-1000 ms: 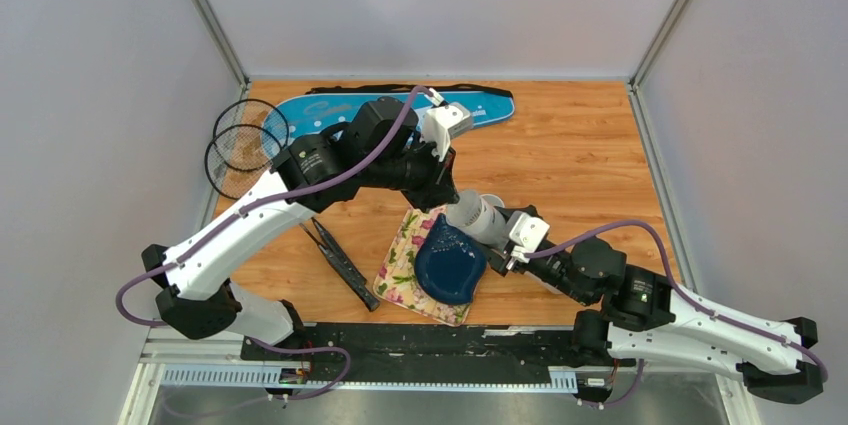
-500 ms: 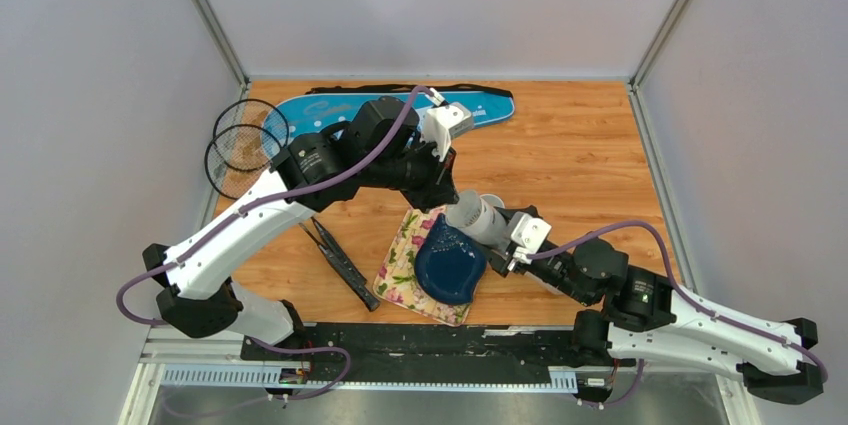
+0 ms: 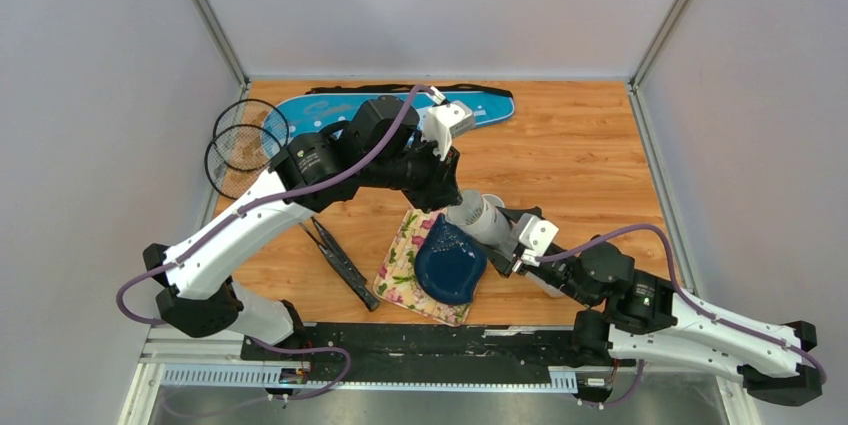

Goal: Pack up the badminton gear

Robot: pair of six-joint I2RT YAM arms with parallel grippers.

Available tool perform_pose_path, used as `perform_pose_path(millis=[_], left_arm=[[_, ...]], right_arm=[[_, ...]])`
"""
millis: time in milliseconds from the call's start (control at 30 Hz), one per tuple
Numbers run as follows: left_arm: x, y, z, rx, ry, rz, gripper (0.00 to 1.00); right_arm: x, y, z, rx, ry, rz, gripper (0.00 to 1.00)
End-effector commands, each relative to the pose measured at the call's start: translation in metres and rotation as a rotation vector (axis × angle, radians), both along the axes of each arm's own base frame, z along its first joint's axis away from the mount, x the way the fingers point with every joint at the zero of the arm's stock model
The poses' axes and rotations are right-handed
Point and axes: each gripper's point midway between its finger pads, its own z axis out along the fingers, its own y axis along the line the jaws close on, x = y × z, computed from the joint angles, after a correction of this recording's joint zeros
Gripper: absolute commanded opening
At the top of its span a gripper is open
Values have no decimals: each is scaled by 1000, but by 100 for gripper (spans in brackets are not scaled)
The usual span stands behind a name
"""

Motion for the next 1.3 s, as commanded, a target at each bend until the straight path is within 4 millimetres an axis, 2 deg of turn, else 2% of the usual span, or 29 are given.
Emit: perform_pose_path(millis=[0,233,600,833,1067,1267], left_arm=[[7,1,7,6,-26,24,26],[8,-1,11,2,-31,25,30],[11,5,30,-43,-78,53,33],[10,3,28,-42,-72,44,33],[16,11,34,-42,-110,80,41],[16,12,29,-28,-105,83,42]], right_arm=[[-5,-1,49,200,-70,28,25],[-4,-2,47,206,-66,19,24],[-4,-5,46,211,-61,15,24],[-5,-3,47,210,-63,19,24],[-5,-4,47,210,-63,19,24],[-5,-4,49,211,-63,21,24]])
